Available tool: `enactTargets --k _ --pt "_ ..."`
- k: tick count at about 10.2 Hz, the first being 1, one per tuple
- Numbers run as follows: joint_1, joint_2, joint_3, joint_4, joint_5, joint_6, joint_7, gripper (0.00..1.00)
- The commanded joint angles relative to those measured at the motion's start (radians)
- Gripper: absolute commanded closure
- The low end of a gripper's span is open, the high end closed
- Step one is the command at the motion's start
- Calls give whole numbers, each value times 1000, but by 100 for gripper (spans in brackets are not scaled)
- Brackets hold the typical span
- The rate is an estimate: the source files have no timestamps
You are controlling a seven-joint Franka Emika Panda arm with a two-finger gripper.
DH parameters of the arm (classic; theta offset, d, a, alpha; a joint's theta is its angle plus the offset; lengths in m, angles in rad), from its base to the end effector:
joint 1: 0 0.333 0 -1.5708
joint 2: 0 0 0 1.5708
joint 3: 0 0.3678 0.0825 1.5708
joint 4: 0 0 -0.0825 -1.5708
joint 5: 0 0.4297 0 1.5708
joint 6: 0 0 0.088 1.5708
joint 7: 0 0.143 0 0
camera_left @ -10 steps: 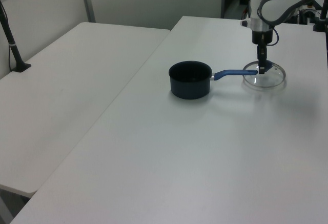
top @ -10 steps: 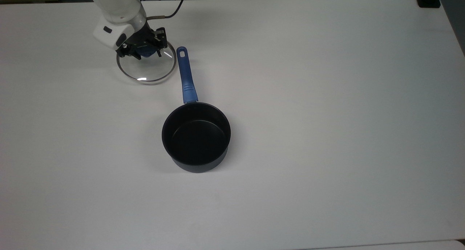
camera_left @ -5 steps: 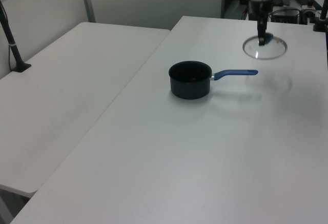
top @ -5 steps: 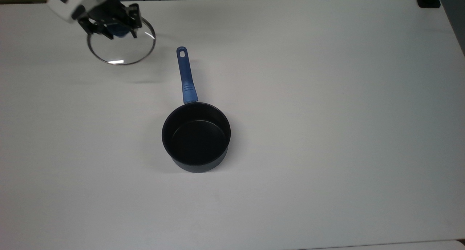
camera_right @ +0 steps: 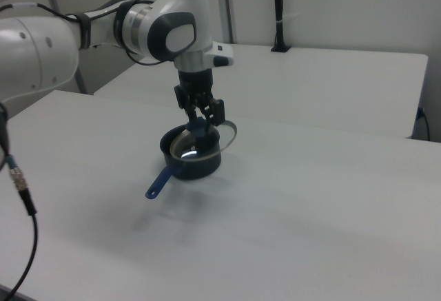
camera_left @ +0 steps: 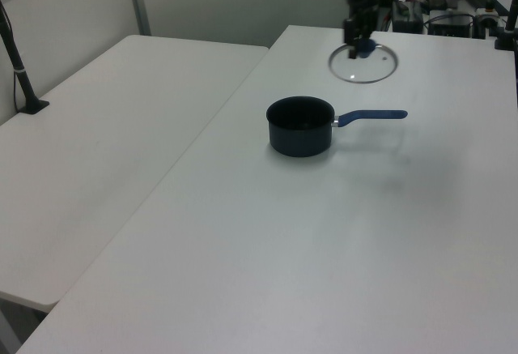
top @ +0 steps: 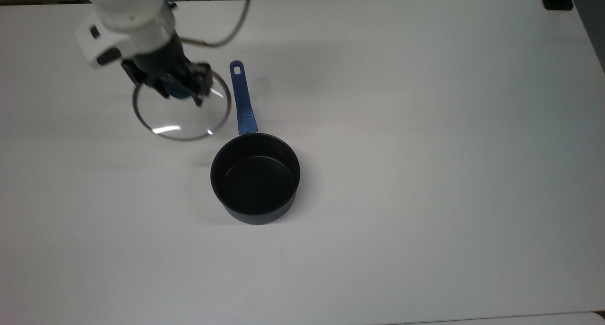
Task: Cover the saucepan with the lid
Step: 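Carry the lid over the saucepan and lower it onto the rim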
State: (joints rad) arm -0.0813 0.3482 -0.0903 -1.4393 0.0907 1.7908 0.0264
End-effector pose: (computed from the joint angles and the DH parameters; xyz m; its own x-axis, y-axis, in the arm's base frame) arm 0.7214 -0.1048 0.4971 0.9776 -0.2106 0.0028 -0.2101 -0.9760 -0.0579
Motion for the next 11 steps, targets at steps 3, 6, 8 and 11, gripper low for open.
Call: enactTargets --k 3,6,8,11 --pt "38 167 63 164 46 183 442 59" --pt "67 199 86 155 73 237 551 59" --pt "74 227 89 155 73 266 584 59" --pt "89 242 89 152 73 292 586 58"
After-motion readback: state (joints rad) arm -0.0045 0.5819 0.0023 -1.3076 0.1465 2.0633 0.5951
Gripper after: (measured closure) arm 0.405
